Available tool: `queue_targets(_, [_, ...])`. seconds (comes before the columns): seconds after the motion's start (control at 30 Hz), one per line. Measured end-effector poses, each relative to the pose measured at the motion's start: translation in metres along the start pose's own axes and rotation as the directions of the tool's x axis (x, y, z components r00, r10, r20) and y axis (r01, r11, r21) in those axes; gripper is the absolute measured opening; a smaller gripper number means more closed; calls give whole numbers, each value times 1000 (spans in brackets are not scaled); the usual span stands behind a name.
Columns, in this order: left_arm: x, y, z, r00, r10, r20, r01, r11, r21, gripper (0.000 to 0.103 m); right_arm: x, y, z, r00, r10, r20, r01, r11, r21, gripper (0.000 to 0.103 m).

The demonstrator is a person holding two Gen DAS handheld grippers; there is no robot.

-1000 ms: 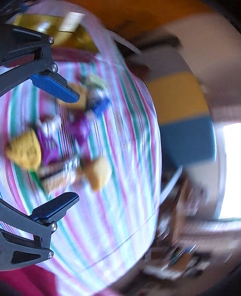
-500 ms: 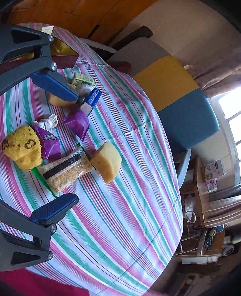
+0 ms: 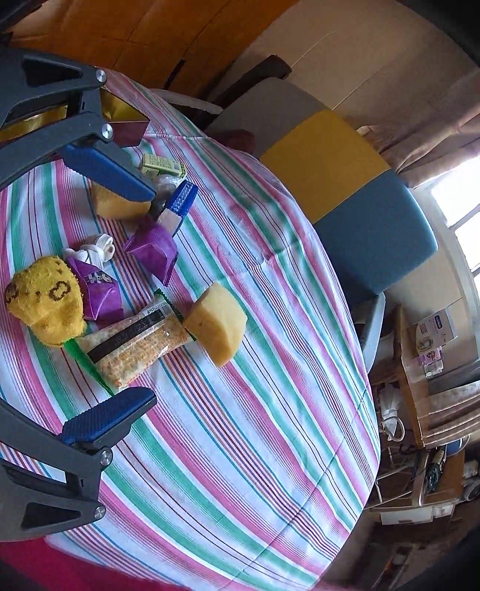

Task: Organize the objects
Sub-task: 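Move the left gripper to the white rolled sock and grasp it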

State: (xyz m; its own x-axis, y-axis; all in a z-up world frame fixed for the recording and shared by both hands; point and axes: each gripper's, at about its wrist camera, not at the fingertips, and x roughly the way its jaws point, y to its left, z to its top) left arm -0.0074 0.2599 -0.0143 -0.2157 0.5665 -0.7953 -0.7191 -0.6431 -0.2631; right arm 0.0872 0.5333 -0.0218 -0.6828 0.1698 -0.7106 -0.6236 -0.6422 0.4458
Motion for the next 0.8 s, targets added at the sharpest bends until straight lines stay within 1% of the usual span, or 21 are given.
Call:
queue_targets(0.13, [33, -16, 20, 996, -76, -52, 74, 997, -35, 42, -2, -1, 1, 1000, 24, 3, -24, 1000, 6, 101])
queue_targets(0.17, [45, -19, 27, 993, -100, -66, 96, 994, -57, 41, -2, -1, 2, 999, 32, 2, -32, 999, 8, 101])
queue_targets(0.23, [63, -20, 35, 987, -126, -96, 116, 988, -105, 41, -2, -1, 2, 999, 47, 2, -47, 999, 10, 101])
queue_targets(0.3, [87, -17, 43, 979, -160, -126, 135, 973, -187, 41, -3, -1, 2, 998, 61, 4, -61, 998, 15, 101])
queue_targets(0.4, [118, -11, 50, 976, -160, -150, 109, 948, -298, 39, -5, -4, 3, 996, 87, 6, -87, 996, 32, 101])
queue_targets(0.53, [145, -2, 58, 980, -137, -146, 70, 918, -390, 42, -5, -7, 4, 994, 113, 11, -113, 992, 52, 102])
queue_targets(0.57, [152, 0, 60, 983, -107, -147, 40, 916, -399, 43, -5, -7, 4, 993, 117, 9, -118, 992, 54, 102])
queue_targets(0.6, [163, 0, 60, 982, -86, -169, 14, 921, -389, 43, -5, -7, 4, 993, 119, 7, -119, 991, 53, 102])
queue_targets(0.63, [168, -2, 60, 982, -80, -168, 13, 929, -370, 44, -5, -6, 4, 993, 121, 6, -121, 991, 50, 102])
queue_targets(0.67, [167, -6, 61, 987, -61, -146, 7, 939, -344, 44, -4, -5, 4, 993, 121, 7, -122, 992, 46, 102])
queue_targets(0.7, [167, -10, 61, 987, -44, -154, -7, 949, -316, 44, -5, -5, 4, 993, 121, 7, -121, 992, 43, 102])
queue_targets(0.77, [165, -15, 58, 988, -27, -153, -15, 963, -268, 39, -4, -3, 4, 993, 119, 7, -119, 992, 31, 102])
queue_targets(0.8, [164, -14, 55, 988, -37, -152, -3, 967, -256, 37, -5, -2, 4, 994, 112, 9, -112, 994, 18, 98])
